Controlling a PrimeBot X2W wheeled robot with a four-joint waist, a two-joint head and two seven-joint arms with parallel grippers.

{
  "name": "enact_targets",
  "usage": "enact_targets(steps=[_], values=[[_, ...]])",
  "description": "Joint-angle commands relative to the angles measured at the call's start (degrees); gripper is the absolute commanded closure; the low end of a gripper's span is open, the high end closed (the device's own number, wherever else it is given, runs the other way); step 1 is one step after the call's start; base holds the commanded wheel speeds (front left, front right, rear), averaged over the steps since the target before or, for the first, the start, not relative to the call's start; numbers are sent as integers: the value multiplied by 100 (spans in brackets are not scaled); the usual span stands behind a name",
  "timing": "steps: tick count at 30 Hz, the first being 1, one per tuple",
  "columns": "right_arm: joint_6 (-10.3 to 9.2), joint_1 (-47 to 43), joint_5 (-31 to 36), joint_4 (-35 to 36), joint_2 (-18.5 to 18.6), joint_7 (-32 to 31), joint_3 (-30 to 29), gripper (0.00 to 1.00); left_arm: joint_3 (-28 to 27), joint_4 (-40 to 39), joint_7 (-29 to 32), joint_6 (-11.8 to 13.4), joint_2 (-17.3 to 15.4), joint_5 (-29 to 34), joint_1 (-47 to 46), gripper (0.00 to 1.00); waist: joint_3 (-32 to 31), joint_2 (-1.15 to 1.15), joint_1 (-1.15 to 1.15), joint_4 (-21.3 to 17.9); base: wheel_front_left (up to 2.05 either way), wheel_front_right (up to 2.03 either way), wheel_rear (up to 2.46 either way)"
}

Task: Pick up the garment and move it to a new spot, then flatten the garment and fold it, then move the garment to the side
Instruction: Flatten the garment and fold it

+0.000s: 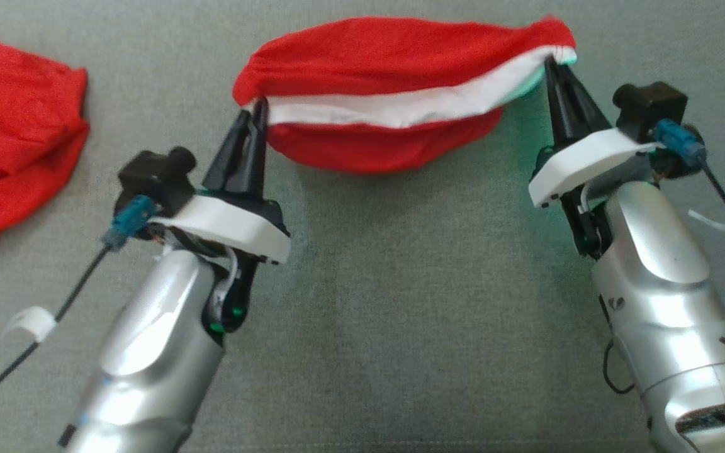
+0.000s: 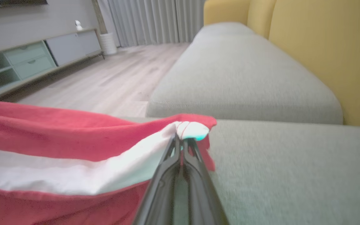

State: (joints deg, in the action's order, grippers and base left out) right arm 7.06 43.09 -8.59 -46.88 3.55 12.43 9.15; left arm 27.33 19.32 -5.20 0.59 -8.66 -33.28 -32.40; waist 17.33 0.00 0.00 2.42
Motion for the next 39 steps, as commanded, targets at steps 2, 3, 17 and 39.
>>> enact_targets(steps=[2,3,17,39], values=[[43,2,-40,433,-35,94,153,100,-292,-417,-76,35,-249,19,-79,100,-295,0,0,-54,0,0,0],[43,-62,-62,584,2,99,175,100,-317,-547,-73,33,-296,11,-71,100,-414,0,0,-69,0,0,0],[43,-1389,-293,4822,697,-1260,-105,100,-638,-3342,1198,229,-1425,147,-485,100,-1842,0,0,-349,0,0,0],[43,885,-117,3971,473,-1944,-359,100,-452,-1232,1677,-337,-1404,412,-3252,100,271,0,0,-743,0,0,0]])
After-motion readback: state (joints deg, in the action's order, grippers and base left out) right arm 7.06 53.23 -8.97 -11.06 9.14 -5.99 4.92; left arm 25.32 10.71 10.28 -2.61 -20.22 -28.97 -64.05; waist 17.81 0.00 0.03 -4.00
